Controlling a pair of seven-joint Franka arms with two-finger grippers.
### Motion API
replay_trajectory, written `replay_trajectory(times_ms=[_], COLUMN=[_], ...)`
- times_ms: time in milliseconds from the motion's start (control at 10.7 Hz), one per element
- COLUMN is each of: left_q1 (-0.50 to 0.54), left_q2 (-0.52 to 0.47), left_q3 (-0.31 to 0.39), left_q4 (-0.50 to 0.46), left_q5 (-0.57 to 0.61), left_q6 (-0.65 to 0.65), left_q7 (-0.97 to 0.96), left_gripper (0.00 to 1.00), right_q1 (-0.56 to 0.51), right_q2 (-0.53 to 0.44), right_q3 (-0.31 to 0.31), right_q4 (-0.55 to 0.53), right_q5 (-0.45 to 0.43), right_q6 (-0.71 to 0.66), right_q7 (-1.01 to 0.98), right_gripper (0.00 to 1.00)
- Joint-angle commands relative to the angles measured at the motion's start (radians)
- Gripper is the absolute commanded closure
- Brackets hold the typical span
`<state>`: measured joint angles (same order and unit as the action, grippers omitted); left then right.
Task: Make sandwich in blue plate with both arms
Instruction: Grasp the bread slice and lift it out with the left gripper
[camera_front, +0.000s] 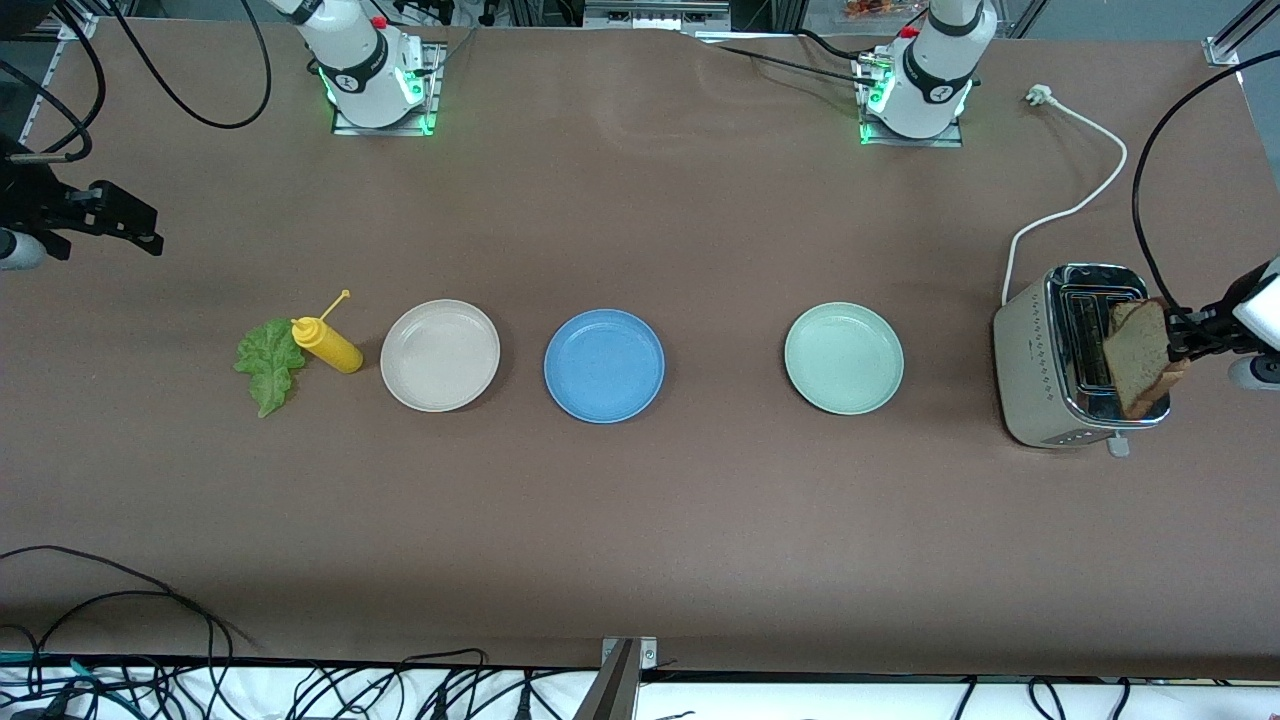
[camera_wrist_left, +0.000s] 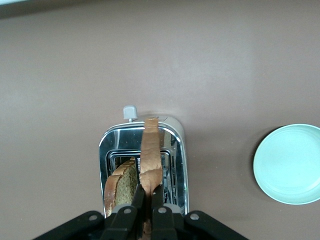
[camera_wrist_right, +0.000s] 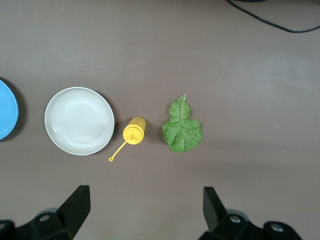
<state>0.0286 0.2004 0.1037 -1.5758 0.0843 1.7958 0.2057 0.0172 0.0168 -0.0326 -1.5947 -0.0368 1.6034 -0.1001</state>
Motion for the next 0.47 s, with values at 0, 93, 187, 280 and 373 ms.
replay_trajectory(times_ms=[0,93,187,280,373], left_q1=[-0.019,-0.021,-0.035,-0.036,-0.036], left_q2=[-0.012,-0.012,-0.012,-0.012,-0.016], left_q3=[0.002,-0.001,-0.01,-0.013,-0.019], left_q4=[0.023,0.025,0.025,0.025,0.025], left_q5=[-0.05,-0.067,-0.075,-0.121,-0.17], left_q6=[-0.044,-0.049,-0.053,-0.058,-0.082], left_q7=[0.012,0.012,0.011,0.003,0.0], left_gripper=[1.0,1.0,1.0,1.0,1.0], right_q1=[0.0,0.0,0.0,0.0,0.0], right_q2=[0.008,0.008,0.008,0.008,0.008], right_q3=[0.0,0.0,0.0,0.0,0.002], right_q4=[0.022,0.022,0.022,0.022,0.022], right_q5=[0.0,0.0,0.0,0.0,0.0], right_q6=[-0.02,-0.019,-0.019,-0.02,-0.02], right_q7=[-0.009,-0.009,-0.01,-0.012,-0.012], right_gripper=[0.0,0.0,0.0,0.0,0.0])
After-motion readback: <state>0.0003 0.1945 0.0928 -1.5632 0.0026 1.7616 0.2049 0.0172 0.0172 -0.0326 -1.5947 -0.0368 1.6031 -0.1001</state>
